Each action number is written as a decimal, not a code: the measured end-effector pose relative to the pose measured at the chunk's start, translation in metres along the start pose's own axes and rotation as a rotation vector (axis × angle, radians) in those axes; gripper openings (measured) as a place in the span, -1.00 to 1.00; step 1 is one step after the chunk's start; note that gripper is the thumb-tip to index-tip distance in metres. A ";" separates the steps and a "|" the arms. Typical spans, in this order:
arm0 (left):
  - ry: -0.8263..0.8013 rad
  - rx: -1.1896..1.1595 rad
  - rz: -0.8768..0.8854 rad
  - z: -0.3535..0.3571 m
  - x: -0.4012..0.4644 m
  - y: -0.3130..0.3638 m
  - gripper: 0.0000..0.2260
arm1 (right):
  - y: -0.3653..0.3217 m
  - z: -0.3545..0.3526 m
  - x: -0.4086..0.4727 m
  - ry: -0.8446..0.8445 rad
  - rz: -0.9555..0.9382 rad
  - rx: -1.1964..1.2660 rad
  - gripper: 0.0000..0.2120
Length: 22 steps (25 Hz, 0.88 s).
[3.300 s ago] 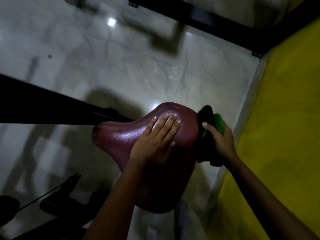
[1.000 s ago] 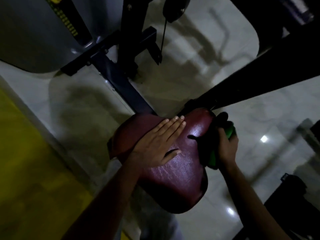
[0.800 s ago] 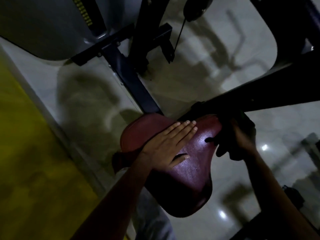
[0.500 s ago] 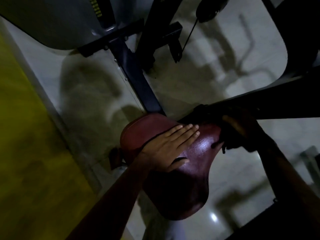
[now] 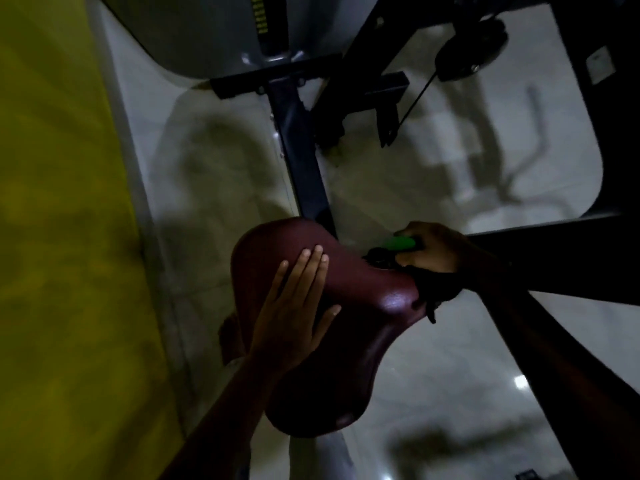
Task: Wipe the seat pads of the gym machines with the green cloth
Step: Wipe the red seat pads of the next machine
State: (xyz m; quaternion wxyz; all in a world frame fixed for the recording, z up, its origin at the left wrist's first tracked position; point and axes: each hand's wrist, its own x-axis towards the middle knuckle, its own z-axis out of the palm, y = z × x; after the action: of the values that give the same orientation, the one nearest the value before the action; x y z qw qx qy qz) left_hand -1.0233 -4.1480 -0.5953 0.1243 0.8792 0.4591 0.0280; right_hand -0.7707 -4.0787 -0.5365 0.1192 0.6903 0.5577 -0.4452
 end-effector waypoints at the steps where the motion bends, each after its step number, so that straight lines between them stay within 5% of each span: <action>1: 0.027 -0.007 -0.036 0.003 -0.004 0.004 -0.43 | -0.010 0.005 0.011 -0.021 -0.046 -0.054 -0.61; 6: 0.077 -0.017 -0.099 0.005 -0.003 0.004 -0.41 | -0.051 0.012 0.029 -0.048 -0.146 0.023 -0.59; 11: 0.097 -0.034 -0.157 0.008 -0.006 0.004 -0.36 | -0.033 -0.002 0.023 -0.254 0.075 0.147 -0.49; 15: 0.085 -0.048 -0.189 0.009 -0.006 0.004 -0.35 | -0.074 0.024 0.055 -0.014 -0.186 0.395 -0.77; 18: 0.074 -0.073 -0.191 0.007 -0.006 0.004 -0.36 | -0.092 0.039 0.079 0.113 -0.314 0.454 -0.79; 22: 0.087 -0.078 -0.186 0.007 -0.006 0.004 -0.37 | -0.065 0.014 0.069 -0.093 -0.256 0.322 -0.74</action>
State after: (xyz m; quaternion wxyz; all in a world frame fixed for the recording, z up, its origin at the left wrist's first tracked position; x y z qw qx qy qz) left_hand -1.0225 -4.1562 -0.6008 0.1402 0.8252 0.5424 0.0725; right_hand -0.8359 -4.0192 -0.5741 -0.0245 0.6028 0.5565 -0.5712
